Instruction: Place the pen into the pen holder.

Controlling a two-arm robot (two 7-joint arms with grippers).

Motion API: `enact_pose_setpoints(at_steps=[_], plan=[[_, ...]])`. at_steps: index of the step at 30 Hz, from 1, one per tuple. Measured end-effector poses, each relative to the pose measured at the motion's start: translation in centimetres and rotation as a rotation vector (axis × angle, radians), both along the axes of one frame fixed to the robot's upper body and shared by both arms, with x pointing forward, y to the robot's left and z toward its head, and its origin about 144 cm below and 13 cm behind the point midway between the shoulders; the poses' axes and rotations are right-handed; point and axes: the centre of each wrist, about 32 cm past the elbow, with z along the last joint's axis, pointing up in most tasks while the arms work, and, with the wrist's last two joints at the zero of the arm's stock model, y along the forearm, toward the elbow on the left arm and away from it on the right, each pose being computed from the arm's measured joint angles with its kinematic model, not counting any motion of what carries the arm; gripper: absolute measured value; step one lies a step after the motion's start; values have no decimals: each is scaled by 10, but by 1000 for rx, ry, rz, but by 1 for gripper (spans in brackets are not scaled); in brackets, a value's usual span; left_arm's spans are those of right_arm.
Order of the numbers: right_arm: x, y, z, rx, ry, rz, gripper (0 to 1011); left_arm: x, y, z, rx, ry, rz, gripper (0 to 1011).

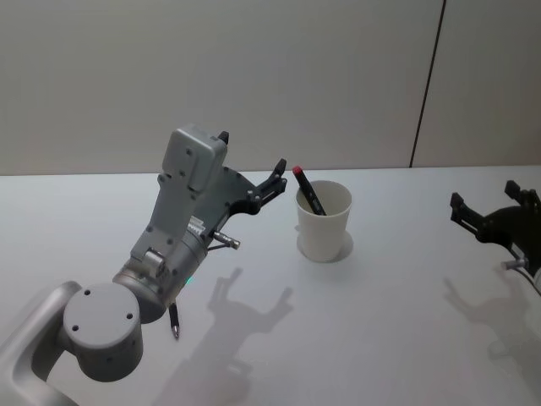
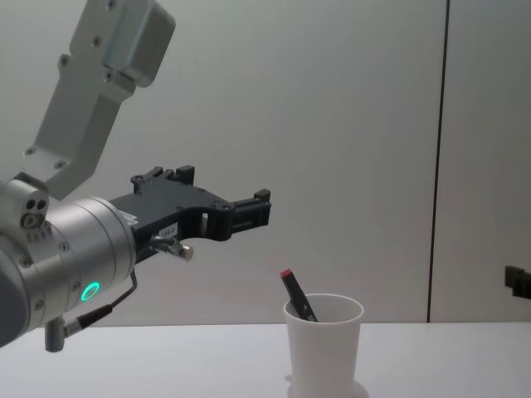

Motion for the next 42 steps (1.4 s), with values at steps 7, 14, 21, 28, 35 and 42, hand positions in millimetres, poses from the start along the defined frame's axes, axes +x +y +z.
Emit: enact_pose_setpoints(at_steps=[7,14,21,28,35,42], plan=[[-4,-3,0,-8,7,3,1002,0,0,0,0,0,0,1004],[-7,-5,0,-13,11,4,1002,0,0,0,0,0,0,1004],[-8,-7,0,-15,12,5,1002,-1,-1,0,-2,8,7,1004],[-9,-7,0,-16,13,5,1002,-4,-4,0,-30,39,54,1004],[-9,-7,0,-17,14,6,1002,-9,-8,1,-74,100,124,1004],[-9,-8,0,-17,14,6,1002,-16,-10,3,-105,165,183,1004]])
